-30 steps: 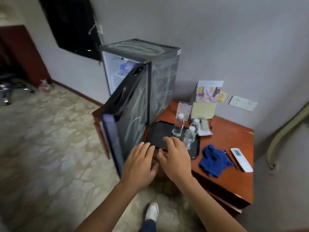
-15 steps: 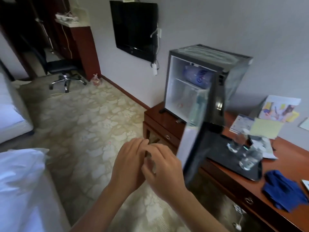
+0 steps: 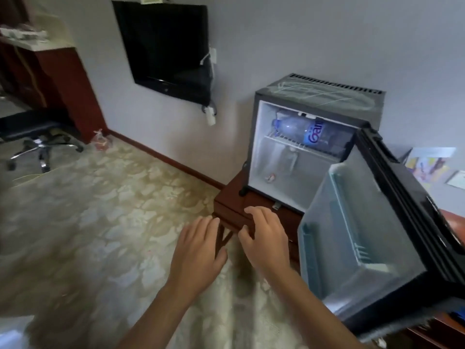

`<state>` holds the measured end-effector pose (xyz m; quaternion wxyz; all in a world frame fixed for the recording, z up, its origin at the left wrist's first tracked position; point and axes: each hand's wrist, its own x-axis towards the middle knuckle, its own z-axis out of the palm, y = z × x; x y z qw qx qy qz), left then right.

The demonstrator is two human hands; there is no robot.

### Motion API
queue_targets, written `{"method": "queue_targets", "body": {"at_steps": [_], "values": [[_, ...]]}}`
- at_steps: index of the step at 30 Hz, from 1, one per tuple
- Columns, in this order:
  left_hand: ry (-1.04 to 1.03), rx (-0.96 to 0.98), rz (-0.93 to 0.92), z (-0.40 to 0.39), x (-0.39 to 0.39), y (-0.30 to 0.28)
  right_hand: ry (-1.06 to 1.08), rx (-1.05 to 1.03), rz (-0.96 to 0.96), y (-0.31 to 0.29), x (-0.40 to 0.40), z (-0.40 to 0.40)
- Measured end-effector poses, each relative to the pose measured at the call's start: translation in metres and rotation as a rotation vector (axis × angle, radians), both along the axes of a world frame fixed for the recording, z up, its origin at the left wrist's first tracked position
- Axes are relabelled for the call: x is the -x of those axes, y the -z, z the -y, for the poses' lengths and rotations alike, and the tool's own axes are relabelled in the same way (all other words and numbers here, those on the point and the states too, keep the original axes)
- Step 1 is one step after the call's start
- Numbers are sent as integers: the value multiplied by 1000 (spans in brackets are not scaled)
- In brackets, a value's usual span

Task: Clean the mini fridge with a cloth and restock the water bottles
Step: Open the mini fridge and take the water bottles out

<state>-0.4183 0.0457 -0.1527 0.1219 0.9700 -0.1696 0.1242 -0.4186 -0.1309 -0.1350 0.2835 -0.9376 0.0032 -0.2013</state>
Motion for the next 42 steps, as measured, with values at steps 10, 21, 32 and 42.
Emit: {"method": "queue_targets", "body": {"at_steps": [10, 21, 32, 42], "values": [[210, 15, -96, 113, -208, 6, 438, -458, -133, 14, -177, 85], [508, -3, -240, 193, -366, 26, 597, -512, -291, 57, -329, 153], [614, -62, -436, 239, -470, 57, 522, -97, -661, 85, -453, 195], [861, -62, -409, 252, -508, 99, 537, 102, -702, 76, -465, 209]]}}
